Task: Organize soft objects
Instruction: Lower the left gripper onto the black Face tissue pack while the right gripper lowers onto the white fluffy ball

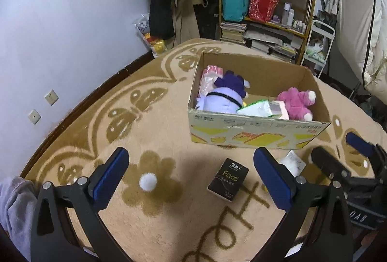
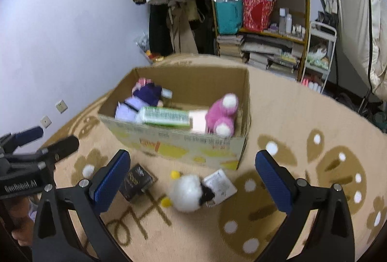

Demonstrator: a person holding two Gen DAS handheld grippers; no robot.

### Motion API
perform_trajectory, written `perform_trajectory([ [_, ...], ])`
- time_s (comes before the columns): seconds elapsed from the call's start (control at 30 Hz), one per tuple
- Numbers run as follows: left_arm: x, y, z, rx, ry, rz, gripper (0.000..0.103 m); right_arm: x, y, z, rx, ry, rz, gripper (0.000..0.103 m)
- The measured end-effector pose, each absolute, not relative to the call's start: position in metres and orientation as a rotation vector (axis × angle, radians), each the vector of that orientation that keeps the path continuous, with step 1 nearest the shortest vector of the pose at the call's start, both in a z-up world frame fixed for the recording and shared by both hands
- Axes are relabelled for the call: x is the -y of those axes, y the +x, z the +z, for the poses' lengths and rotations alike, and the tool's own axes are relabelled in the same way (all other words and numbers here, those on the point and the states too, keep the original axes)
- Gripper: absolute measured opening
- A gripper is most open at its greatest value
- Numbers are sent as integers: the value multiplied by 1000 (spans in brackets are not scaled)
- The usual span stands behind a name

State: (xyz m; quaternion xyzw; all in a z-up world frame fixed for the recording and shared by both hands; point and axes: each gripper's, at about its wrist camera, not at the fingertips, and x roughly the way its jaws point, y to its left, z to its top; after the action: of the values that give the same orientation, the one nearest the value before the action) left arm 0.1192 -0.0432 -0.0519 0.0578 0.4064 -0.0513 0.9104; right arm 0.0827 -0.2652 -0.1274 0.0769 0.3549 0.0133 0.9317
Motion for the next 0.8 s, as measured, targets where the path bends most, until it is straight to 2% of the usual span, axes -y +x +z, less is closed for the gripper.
perform_trajectory([
  [0.8, 47, 149, -120, -991, 155, -72, 102, 265, 105, -192, -856, 128, -22, 103],
])
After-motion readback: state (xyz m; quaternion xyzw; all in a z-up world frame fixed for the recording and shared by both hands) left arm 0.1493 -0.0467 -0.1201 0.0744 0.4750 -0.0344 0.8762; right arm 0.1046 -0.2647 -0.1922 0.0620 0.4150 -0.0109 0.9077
